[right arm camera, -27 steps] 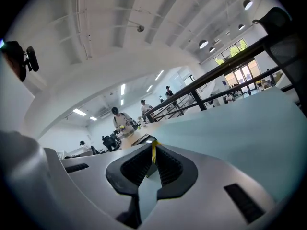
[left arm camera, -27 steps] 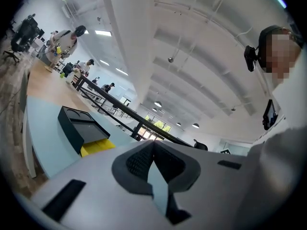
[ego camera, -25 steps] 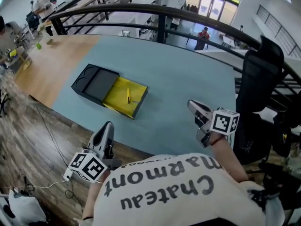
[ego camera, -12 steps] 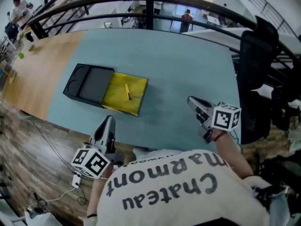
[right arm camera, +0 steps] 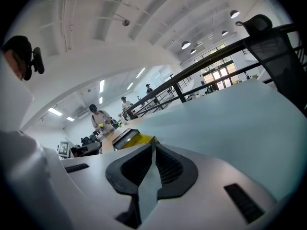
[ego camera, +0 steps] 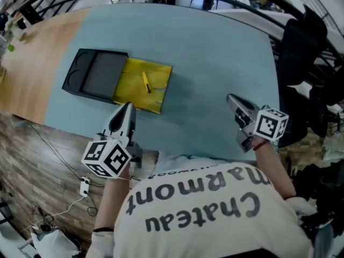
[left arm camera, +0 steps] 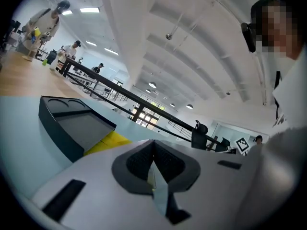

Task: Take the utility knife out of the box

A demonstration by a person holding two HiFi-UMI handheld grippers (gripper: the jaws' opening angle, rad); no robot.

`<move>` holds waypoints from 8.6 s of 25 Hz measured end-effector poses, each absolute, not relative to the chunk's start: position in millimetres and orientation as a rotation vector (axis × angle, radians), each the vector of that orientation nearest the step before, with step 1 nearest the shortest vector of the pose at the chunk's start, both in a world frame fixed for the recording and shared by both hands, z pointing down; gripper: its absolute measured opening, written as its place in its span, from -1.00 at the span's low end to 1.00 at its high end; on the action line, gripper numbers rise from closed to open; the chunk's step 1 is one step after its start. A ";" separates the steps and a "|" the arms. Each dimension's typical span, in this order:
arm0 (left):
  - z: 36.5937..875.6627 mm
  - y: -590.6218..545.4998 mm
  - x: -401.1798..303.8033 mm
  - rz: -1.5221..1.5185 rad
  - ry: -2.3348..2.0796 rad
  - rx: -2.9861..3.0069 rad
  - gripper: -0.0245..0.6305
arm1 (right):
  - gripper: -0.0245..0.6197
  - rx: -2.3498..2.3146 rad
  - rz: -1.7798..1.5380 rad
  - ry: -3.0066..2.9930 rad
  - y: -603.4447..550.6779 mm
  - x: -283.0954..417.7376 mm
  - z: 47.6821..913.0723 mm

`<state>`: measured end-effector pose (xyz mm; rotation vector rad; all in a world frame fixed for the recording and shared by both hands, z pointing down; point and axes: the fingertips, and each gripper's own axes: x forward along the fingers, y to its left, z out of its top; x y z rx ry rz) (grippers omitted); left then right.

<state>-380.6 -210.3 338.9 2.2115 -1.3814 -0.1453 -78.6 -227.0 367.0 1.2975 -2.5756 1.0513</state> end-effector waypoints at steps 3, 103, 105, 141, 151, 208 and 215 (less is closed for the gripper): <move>348.4 -220.8 -372.4 -0.065 -1.385 2.217 -0.91 | -0.77 1.317 1.038 -2.571 -236.1 -75.9 369.0; 429.0 -364.6 -341.7 0.542 -1.471 2.053 -0.79 | -0.77 1.314 1.041 -2.533 -266.3 -27.2 413.4; 410.7 -361.7 -337.9 0.389 -1.487 2.101 -0.79 | -0.77 1.307 1.025 -2.522 -259.7 -29.0 410.5; 345.5 -212.5 -312.3 -0.222 -1.361 2.243 -0.80 | -0.77 1.203 1.014 -2.580 -174.1 -51.5 395.0; 336.8 -169.4 -282.1 -0.244 -1.470 2.159 -0.80 | -0.77 1.094 0.977 -2.618 -159.0 -11.2 382.5; 380.0 -36.1 -95.6 -0.126 -1.604 2.023 -0.80 | -0.79 0.942 0.924 -2.592 -44.1 184.3 440.9; 378.8 -26.9 -98.1 -0.148 -1.605 2.011 -0.80 | -0.79 0.942 0.889 -2.604 -41.3 183.2 431.3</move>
